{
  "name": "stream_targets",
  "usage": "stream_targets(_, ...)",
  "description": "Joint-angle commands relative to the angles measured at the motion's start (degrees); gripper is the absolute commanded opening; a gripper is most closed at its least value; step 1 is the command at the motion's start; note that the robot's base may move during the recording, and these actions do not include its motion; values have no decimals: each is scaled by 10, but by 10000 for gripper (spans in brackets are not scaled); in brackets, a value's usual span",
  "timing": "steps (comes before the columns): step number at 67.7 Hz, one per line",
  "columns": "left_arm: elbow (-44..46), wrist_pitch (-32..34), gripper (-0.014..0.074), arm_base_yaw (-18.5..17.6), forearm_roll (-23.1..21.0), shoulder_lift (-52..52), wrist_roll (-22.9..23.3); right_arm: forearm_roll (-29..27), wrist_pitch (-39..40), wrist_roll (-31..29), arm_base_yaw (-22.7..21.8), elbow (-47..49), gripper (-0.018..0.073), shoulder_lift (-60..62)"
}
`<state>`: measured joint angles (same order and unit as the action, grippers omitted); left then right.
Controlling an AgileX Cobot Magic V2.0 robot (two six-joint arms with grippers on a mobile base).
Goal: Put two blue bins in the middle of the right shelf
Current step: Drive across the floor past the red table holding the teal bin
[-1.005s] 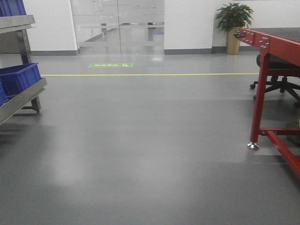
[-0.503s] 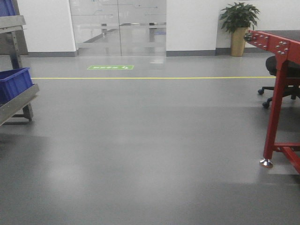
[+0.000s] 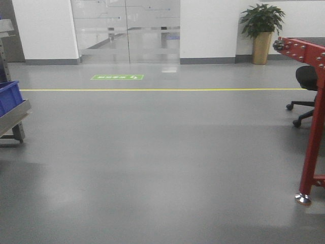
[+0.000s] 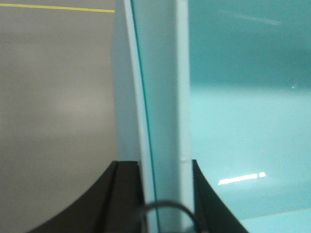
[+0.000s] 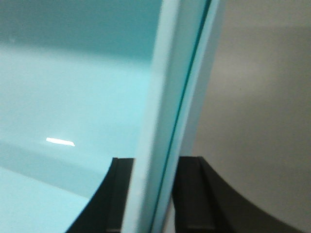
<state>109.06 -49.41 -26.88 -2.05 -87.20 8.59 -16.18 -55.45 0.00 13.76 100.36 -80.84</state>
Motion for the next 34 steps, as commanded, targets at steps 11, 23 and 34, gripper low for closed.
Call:
stream_targets(11,11,77,-111,-2,-37,13,3,-24,37,-19,2,7,-154,8)
stream_targets(23,11,87,-111,-2,-36,13,3,-24,38,-19,2,7,-154,8)
stream_targets(34,11,87,-111,-2,-34,13,3,-24,48,-19,2,7,-154,8)
